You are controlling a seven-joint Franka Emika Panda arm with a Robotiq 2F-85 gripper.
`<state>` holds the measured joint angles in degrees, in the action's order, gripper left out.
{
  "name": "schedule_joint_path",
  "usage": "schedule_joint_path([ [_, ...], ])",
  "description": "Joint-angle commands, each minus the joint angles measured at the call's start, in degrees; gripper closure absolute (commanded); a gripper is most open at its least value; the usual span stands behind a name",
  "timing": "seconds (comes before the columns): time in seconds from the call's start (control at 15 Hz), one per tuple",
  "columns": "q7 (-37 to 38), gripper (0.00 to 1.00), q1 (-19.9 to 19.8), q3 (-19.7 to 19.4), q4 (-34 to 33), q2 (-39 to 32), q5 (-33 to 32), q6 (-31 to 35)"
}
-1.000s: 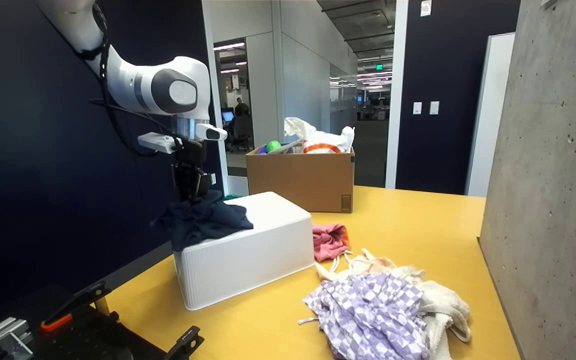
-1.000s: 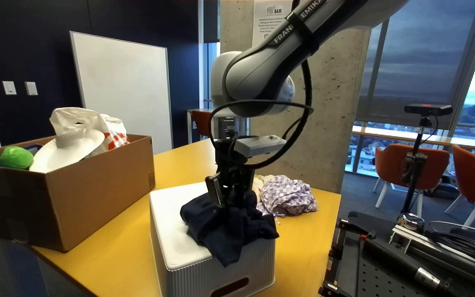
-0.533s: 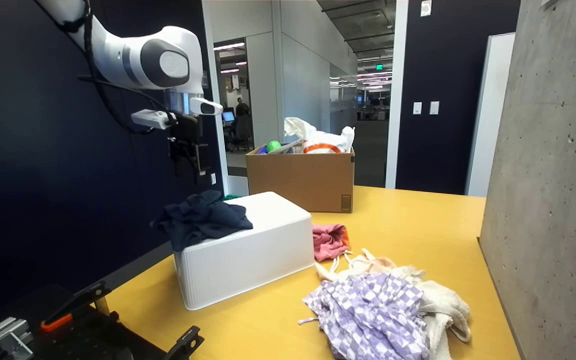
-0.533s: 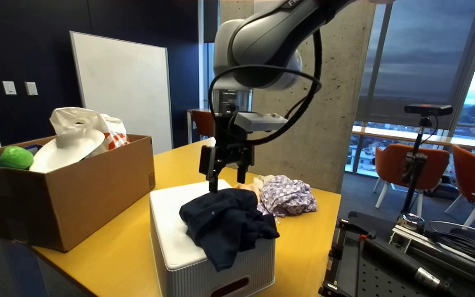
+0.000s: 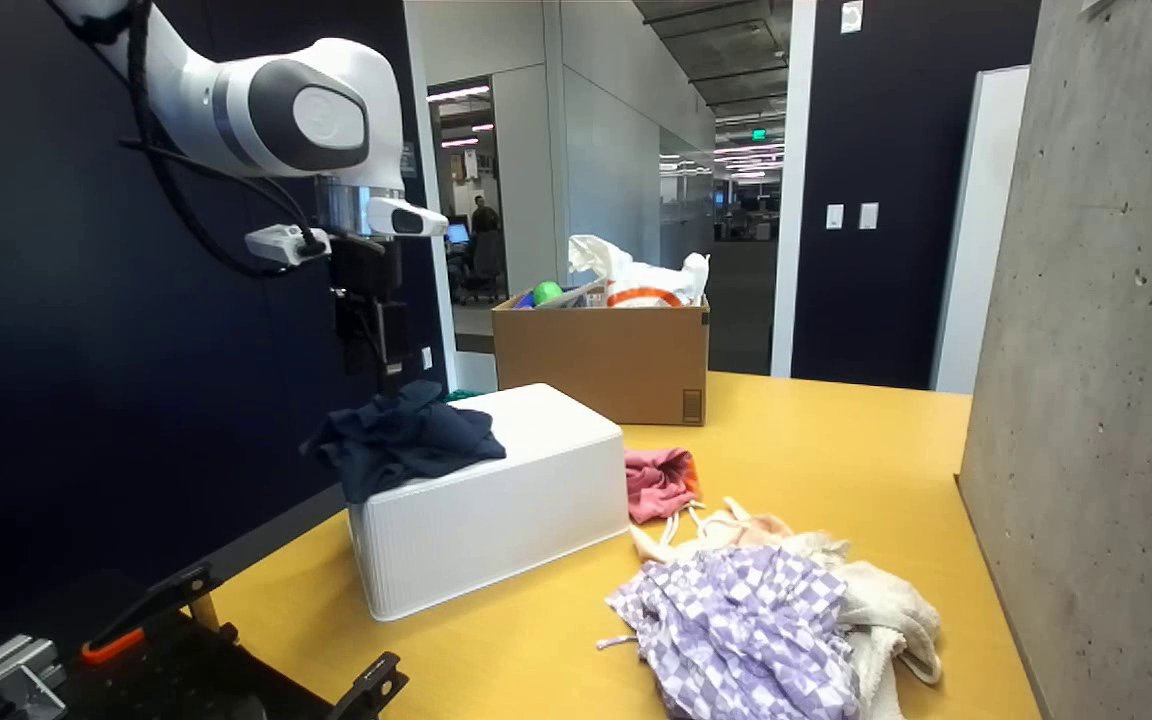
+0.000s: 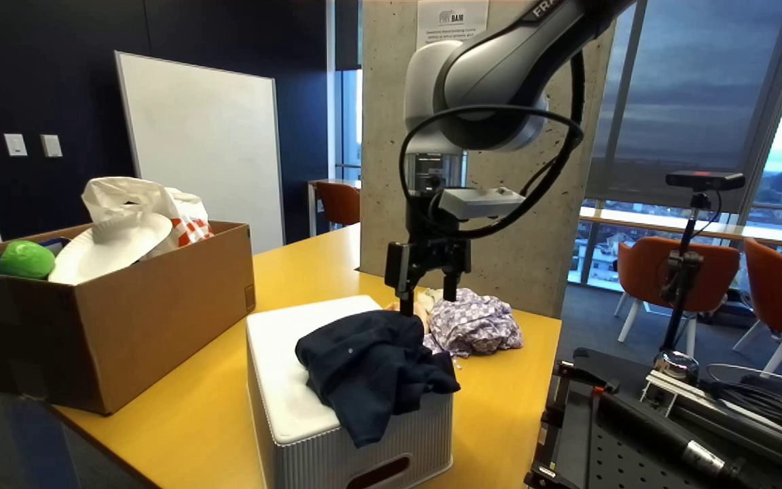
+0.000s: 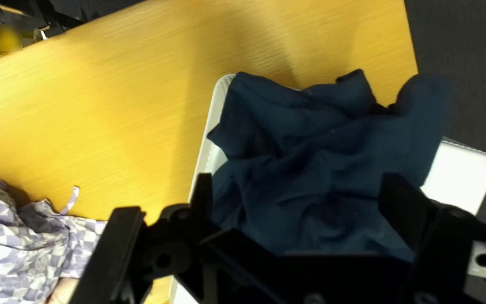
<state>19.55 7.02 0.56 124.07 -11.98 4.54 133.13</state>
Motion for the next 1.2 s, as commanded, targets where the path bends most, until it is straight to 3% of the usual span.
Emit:
schedule_joint_path([
  [0.0, 0.0, 0.00, -1.8, -1.3, 2.4, -0.7, -2.6, 5.6],
  [0.8, -3.3, 0.00, -2.2, -1.8, 1.7, -8.1, -3.2, 17.4],
  [0.87, -3.7, 0.04, -2.1, -1.7, 1.8, -8.1, -3.1, 18.6],
  [0.93, -4.4, 0.26, -2.2, -1.6, 1.8, -8.0, -2.8, 19.3],
  [1.07, -5.1, 0.29, -2.1, -1.4, 2.0, -8.0, -2.7, 20.4],
  [1.13, -5.4, 0.37, -2.1, -1.4, 2.0, -8.0, -2.7, 20.9],
])
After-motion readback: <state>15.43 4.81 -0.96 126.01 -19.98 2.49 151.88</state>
